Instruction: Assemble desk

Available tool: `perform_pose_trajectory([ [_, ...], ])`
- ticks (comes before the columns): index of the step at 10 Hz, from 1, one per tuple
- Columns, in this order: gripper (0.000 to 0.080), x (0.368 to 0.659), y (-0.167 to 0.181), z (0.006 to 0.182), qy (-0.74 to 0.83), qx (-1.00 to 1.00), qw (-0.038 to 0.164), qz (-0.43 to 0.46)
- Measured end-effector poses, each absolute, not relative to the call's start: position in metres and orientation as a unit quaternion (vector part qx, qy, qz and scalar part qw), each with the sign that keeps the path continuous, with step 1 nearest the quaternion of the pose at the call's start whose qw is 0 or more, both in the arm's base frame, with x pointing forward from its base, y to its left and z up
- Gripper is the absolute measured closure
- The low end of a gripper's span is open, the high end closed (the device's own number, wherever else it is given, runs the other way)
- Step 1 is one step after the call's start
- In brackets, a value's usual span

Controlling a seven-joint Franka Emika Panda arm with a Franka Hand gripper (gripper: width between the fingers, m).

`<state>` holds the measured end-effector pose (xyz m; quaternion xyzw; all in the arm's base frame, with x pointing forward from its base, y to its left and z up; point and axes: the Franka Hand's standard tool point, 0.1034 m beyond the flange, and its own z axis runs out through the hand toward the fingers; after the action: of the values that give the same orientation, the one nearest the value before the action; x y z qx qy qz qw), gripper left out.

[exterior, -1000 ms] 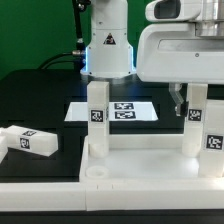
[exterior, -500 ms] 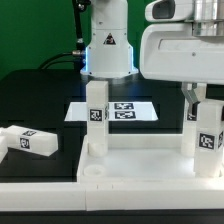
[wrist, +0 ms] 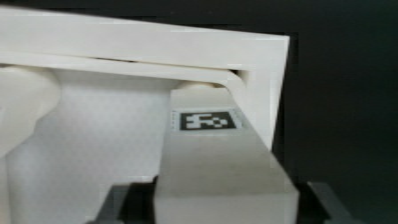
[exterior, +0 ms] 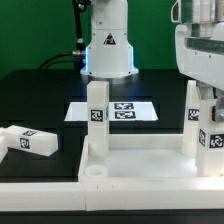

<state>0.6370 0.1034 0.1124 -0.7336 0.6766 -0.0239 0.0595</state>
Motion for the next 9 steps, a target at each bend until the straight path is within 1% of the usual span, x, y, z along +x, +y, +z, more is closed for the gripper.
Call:
perform_pose_trajectory([
  [4, 0.0514, 0.6366, 0.1057, 0.1113, 0.757, -0.650, 0.064, -0.016],
  [5, 0.0514, 0.6373, 0.1065, 0.1108, 0.800, -0.595, 0.077, -0.011],
  [8, 0.0514, 0.6376, 0.1042, 0.1108, 0.813, -0.577, 0.076, -0.010],
  [9, 0.0387, 0.6376, 0.1043, 0.1108, 0.813, -0.577, 0.076, -0.010],
])
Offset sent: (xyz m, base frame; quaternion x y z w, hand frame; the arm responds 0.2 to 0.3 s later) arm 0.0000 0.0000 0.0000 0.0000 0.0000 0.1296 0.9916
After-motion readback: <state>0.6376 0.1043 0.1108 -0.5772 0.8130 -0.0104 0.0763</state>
